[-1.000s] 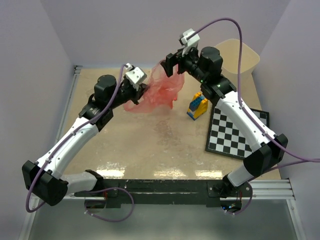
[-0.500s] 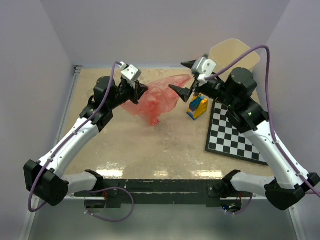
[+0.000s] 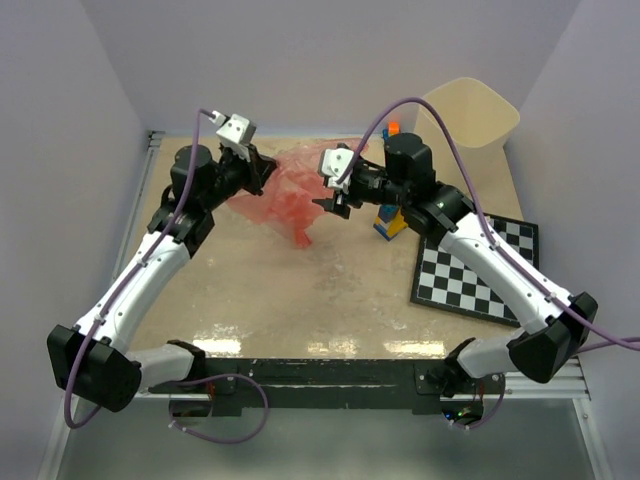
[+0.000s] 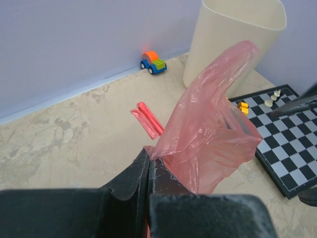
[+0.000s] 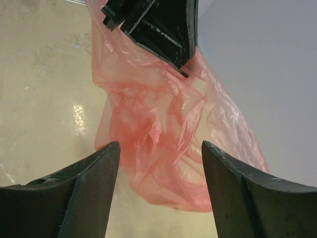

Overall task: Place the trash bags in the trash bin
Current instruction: Unfold the trash bag at the center of the board.

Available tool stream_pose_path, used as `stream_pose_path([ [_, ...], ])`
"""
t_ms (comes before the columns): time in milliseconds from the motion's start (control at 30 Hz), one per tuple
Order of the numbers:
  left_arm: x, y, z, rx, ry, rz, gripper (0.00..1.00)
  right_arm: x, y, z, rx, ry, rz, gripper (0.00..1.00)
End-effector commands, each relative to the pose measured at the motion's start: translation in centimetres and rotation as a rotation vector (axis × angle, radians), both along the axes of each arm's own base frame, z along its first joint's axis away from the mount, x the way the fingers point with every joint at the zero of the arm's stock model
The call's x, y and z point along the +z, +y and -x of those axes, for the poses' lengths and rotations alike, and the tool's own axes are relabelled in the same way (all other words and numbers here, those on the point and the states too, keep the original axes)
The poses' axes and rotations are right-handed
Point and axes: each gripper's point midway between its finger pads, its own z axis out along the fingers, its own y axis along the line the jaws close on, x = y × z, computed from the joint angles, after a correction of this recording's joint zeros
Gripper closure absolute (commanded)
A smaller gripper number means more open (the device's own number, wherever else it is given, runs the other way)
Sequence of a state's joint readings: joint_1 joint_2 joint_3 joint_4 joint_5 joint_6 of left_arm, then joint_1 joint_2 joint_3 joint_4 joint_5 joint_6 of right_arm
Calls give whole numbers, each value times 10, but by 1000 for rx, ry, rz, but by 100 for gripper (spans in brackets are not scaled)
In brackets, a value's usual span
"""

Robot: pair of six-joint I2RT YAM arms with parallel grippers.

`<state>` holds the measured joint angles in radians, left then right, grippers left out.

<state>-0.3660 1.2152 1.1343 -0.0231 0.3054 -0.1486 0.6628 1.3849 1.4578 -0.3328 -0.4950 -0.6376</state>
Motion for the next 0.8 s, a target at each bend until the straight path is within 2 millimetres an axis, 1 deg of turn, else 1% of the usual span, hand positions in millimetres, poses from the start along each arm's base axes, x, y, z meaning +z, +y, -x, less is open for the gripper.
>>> stream_pose_path([
  [0, 45, 12, -4, 33, -74, 97, 100, 15, 1, -6, -11, -92, -8, 30],
  [33, 48, 13, -4, 34, -80, 102, 100, 11, 4, -10, -19, -89, -8, 30],
  [133, 48, 15, -2, 30, -73, 112, 100, 1, 17, -31, -53, -92, -5, 29],
  [200, 48, 15, -1, 26, -69, 120, 100, 0, 32, -43, -50, -94, -23, 28],
  [233, 48, 15, 1, 17, -69, 120, 100, -5, 41, -51, -49, -90, -26, 27],
  [300, 47, 16, 3, 13, -69, 118, 100, -10, 58, -60, -56, -94, -39, 25],
  [333, 48, 18, 3, 18, -75, 118, 100, -14, 66, -63, -50, -89, -30, 31],
  [367, 47, 21, 3, 27, -75, 117, 100, -19, 73, -64, -44, -80, -15, 39],
  [433, 45, 28, -1, 59, -70, 108, 100, -23, 74, -64, -42, -65, 0, 70],
  [467, 45, 36, -4, 96, -71, 104, 100, -24, 71, -61, -38, -65, 12, 83],
  [500, 43, 42, -7, 128, -65, 101, 100, -24, 65, -56, -35, -72, 28, 93],
  [533, 42, 52, -12, 176, -64, 97, 100, -24, 59, -49, -31, -75, 43, 100],
  [567, 43, 63, -16, 225, -69, 93, 100, -29, 52, -40, -11, -75, 70, 100],
  [600, 34, 73, -19, 270, -42, 71, 100, -30, 44, -28, 15, -76, 88, 100],
  [667, 28, 95, -26, 354, -39, 51, 100, -33, 28, -4, 64, -105, 124, 100],
  [700, 26, 101, -29, 377, -36, 44, 100, -22, 17, 10, 79, -131, 110, 100],
  [733, 22, 103, -30, 372, -26, 36, 100, -24, 11, 21, 95, -134, 104, 100],
  [767, 20, 100, -30, 354, -23, 32, 100, -20, 7, 31, 107, -142, 80, 100],
])
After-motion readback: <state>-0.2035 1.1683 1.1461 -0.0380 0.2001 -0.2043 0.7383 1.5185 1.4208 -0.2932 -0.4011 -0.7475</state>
